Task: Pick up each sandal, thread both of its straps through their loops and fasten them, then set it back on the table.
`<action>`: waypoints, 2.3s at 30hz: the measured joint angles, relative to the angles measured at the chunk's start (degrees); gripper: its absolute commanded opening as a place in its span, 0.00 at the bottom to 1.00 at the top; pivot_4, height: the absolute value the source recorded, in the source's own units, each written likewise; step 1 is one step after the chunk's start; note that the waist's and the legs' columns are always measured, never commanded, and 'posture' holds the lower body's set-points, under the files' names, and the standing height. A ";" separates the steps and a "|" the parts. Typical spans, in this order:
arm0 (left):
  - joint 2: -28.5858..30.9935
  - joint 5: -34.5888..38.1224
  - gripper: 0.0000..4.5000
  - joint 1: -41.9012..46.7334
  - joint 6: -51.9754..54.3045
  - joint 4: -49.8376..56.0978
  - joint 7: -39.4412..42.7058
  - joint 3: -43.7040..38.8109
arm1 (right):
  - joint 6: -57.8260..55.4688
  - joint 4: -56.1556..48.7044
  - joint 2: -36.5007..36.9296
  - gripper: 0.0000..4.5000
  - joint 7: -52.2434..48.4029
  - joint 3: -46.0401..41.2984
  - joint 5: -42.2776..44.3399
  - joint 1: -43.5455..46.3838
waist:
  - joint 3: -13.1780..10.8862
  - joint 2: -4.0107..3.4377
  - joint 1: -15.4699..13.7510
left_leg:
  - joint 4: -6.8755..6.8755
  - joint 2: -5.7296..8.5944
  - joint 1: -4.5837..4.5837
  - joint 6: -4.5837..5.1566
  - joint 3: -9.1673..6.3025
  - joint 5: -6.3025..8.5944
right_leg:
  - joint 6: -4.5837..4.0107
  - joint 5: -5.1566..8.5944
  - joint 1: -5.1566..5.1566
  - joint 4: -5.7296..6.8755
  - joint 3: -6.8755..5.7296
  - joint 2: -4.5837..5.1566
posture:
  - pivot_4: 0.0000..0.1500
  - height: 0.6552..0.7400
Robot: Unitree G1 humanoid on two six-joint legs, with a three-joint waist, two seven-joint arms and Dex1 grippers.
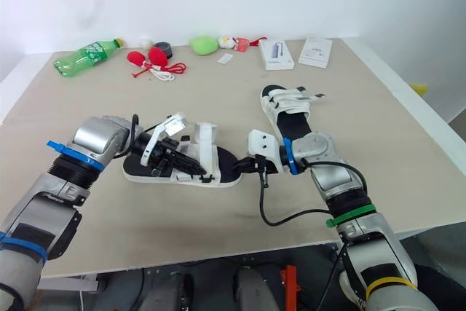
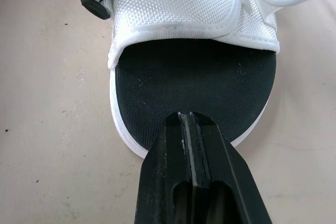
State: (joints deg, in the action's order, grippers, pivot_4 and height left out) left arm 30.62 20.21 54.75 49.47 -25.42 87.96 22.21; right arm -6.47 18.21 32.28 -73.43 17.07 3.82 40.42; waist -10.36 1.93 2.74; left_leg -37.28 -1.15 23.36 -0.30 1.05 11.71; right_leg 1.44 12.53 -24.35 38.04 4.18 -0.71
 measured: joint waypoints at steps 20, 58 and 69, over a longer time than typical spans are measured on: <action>-2.13 1.31 0.59 0.63 0.32 0.08 -3.95 -3.98 | 0.01 0.00 0.50 0.00 -0.07 0.00 -0.10 -0.02 | 0.00 0.00 -0.08 | -0.06 0.02 0.02 0.00 -0.02 0.00 | 0.06 -0.03 0.01 0.01 -0.01 0.03 | 1.00 1.00; -2.22 0.80 0.02 -4.61 -1.53 8.28 -6.74 -5.67 | 0.80 0.96 0.51 0.00 -0.33 0.25 -0.09 0.58 | 0.00 0.00 -0.01 | -0.05 0.03 0.04 -0.01 -0.02 0.01 | 0.11 -0.03 0.01 0.01 0.01 0.03 | 1.00 1.00; 3.56 2.83 0.49 -6.11 2.29 16.70 -5.76 -4.67 | 0.96 1.22 0.58 0.00 -0.35 0.26 -0.09 0.70 | 0.00 0.00 0.00 | -0.03 -0.03 0.01 -0.01 -0.02 0.01 | 0.08 -0.01 0.01 0.02 0.01 0.02 | 1.00 1.00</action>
State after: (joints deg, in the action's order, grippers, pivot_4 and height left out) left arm 34.19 23.04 48.64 51.76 -8.72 82.21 17.54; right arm -5.51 19.43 32.87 -73.77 17.32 3.72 41.12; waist -10.37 1.92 2.73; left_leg -37.31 -1.18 23.37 -0.31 1.03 11.71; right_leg 1.52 12.52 -24.35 38.06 4.19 -0.69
